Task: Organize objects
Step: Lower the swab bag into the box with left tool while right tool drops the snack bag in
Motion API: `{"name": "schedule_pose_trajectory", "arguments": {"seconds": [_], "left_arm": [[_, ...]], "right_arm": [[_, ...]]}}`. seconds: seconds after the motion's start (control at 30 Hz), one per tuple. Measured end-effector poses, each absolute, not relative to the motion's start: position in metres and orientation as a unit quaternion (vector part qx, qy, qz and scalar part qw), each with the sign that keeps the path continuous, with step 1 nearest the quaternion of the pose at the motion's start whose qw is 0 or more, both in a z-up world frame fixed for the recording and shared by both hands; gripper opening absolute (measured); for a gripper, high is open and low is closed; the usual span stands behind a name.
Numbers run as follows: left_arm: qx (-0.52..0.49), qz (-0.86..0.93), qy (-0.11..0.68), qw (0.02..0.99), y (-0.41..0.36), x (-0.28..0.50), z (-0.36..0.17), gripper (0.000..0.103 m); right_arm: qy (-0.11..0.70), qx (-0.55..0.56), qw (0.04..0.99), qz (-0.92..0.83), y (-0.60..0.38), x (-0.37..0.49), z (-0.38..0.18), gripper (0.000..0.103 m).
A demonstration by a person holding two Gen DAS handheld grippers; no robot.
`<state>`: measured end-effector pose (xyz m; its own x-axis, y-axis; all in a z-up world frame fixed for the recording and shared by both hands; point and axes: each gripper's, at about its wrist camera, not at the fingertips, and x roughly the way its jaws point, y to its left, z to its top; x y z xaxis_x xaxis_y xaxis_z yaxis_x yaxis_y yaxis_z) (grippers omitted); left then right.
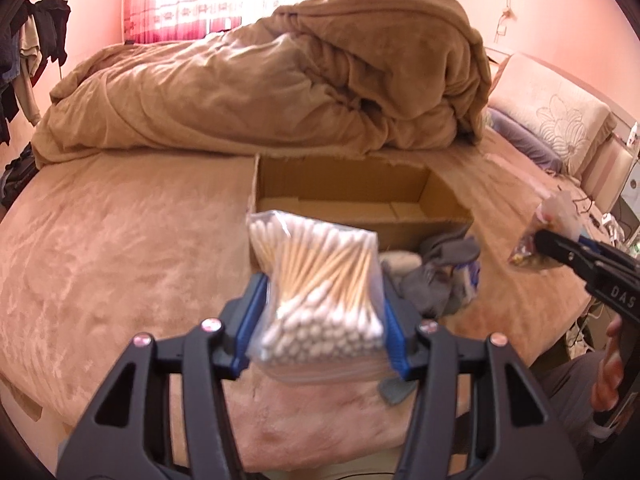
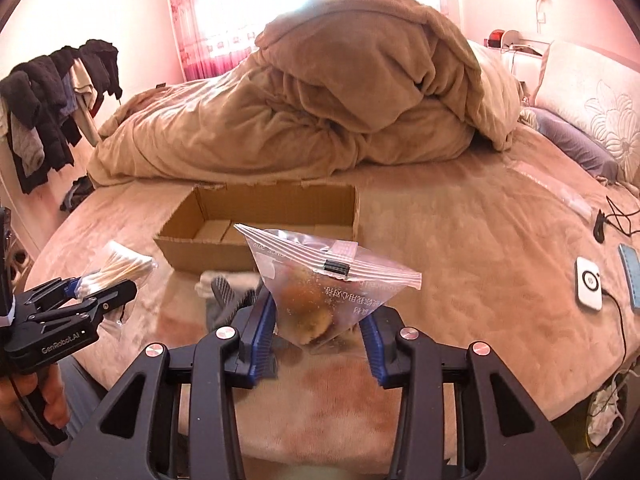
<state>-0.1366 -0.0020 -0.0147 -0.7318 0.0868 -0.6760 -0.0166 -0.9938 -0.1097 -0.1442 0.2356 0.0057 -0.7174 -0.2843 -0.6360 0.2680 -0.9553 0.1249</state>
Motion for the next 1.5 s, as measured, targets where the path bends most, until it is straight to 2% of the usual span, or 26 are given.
{"name": "schedule_pose_trajectory", "arguments": {"seconds": [0.3, 0.6, 1.27, 1.47, 1.5], "left_arm": [[-0.36, 0.93, -0.049, 0.049, 0.017, -0.172, 0.011, 0.054], [-0.363, 0.928, -0.057, 0.061, 0.027, -0.22, 0.01, 0.054], [-0.407, 0.907, -0.074, 0.077, 0.047, -0.301, -0.063, 0.054], [-0.411, 0.905, -0.084, 0.069, 0.039, -0.302, -0.066, 0.06], [-0.41, 0.906, -0.084, 0.066, 0.038, -0.301, -0.065, 0.061]], "right_arm": [[-0.022, 0.342, 0.15, -0.927, 0.243, -0.177, 0.024, 0.042], [0.005, 0.337, 0.166, -0.927, 0.227, -0.22, 0.027, 0.042], [0.001, 0.395, 0.206, -0.895, 0.204, -0.295, -0.041, 0.042], [0.012, 0.399, 0.208, -0.893, 0.196, -0.3, -0.048, 0.043], [0.013, 0.399, 0.206, -0.893, 0.197, -0.3, -0.049, 0.047]]}}
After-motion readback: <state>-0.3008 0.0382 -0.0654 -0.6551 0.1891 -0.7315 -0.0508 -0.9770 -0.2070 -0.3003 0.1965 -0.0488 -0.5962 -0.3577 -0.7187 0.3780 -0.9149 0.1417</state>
